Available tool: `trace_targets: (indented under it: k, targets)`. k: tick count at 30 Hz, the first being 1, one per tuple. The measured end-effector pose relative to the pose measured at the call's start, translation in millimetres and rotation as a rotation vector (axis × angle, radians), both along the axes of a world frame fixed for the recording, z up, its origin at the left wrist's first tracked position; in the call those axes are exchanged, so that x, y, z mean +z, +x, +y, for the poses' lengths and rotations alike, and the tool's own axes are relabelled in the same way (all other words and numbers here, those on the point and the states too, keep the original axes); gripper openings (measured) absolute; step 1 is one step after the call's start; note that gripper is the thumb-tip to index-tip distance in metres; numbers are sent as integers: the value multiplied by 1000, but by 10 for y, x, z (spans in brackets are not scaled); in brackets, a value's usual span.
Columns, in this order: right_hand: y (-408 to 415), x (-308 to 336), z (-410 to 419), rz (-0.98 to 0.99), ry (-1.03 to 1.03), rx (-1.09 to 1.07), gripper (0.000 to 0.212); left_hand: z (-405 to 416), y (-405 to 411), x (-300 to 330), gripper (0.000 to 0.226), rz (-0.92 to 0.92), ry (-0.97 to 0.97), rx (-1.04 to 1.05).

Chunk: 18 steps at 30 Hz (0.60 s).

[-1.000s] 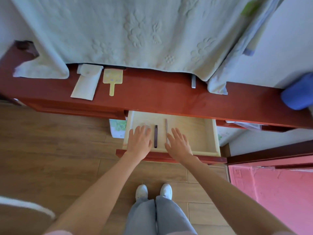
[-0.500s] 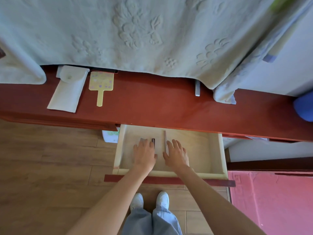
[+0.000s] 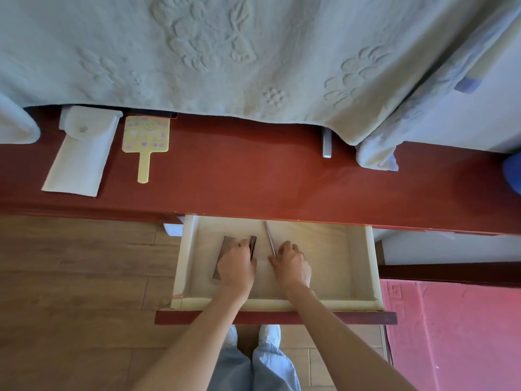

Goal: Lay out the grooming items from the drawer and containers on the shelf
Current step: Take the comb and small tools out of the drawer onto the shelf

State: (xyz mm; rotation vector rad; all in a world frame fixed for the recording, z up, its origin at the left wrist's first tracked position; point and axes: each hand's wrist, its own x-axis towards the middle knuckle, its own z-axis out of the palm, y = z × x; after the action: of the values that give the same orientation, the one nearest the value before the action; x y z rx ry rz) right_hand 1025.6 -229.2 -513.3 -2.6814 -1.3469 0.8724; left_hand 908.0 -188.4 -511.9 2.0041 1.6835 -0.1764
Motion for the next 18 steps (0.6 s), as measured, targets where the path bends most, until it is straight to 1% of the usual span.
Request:
trace_targets:
  k: [3, 5, 11, 15, 18]
  targets:
    - [22, -14, -2, 24, 33, -79, 14, 6, 7, -25, 14, -41, -19, 63]
    - [34, -8, 1, 26, 31, -90, 12, 7, -11, -33, 11, -72, -20, 90]
    - [104, 127, -21, 28, 43, -50, 13, -35, -113, 94, 12, -200, 52, 139]
    - [196, 361, -147, 6, 124, -1, 13, -120, -167, 241, 14, -292, 130, 148]
    - [244, 585, -328, -12, 211, 12, 8, -227, -185, 410, 15, -367, 197, 137]
